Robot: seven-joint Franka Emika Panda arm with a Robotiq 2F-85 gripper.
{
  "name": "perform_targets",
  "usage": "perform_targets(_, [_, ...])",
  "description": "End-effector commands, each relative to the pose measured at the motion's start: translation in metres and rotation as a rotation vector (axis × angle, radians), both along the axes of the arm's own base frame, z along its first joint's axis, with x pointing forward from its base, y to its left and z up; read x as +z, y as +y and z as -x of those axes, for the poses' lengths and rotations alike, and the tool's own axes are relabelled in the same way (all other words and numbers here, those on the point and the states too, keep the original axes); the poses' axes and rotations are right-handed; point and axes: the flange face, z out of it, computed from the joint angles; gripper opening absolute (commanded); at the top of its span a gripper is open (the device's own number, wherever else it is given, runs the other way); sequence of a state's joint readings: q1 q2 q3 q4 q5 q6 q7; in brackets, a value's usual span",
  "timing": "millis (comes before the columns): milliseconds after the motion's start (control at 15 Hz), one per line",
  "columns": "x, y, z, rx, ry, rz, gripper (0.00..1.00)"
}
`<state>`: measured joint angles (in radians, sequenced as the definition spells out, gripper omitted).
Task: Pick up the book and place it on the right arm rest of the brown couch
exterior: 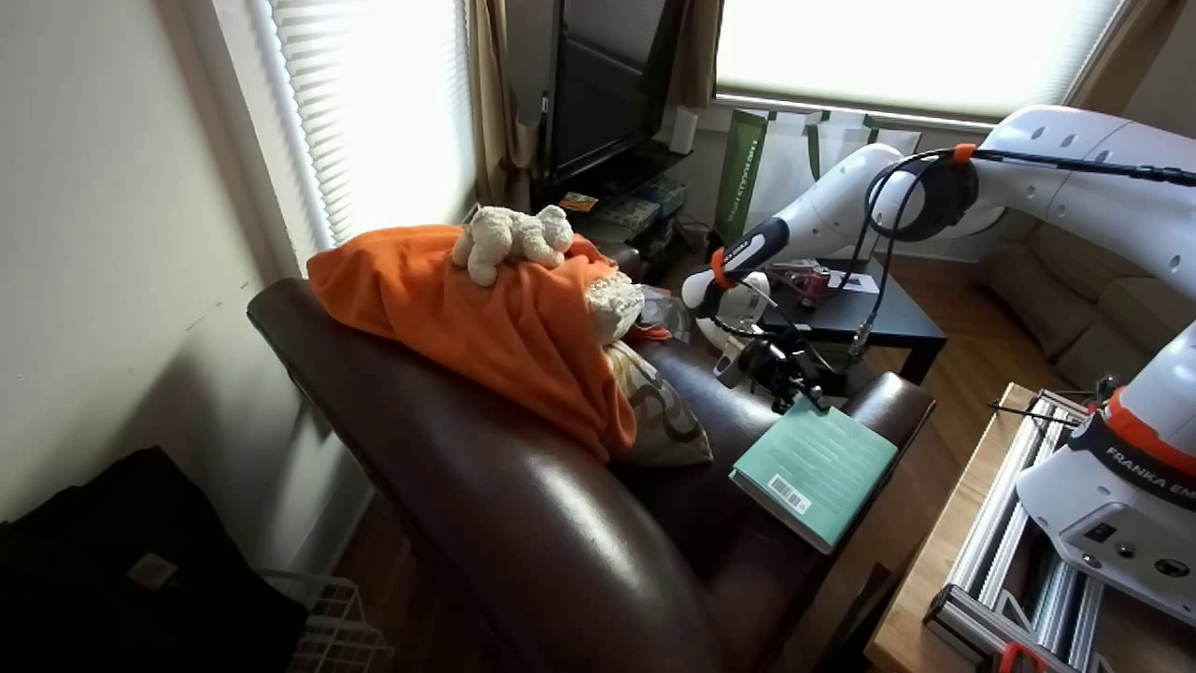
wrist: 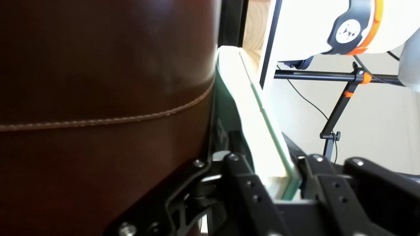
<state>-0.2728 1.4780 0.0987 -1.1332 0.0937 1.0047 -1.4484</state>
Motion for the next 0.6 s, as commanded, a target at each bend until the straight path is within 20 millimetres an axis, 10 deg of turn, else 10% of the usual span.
perform_targets(0, [0.008, 0.003, 0.013, 0.044, 0.016, -0.037, 0.07])
perform_targets(200, [0.012, 0.002, 0.014, 0.016, 0.018, -0.041, 0.07])
perform_targets(267, [-0.001, 0.003, 0.010, 0.028, 0.017, -0.010, 0.30])
perform_targets(400, [0.002, 0.003, 0.008, 0.027, 0.014, -0.010, 0.30])
perform_targets(467, [0.003, 0.002, 0.007, 0.027, 0.012, -0.009, 0.07])
perform_targets(533, [0.005, 0.004, 0.007, 0.031, 0.004, -0.007, 0.07])
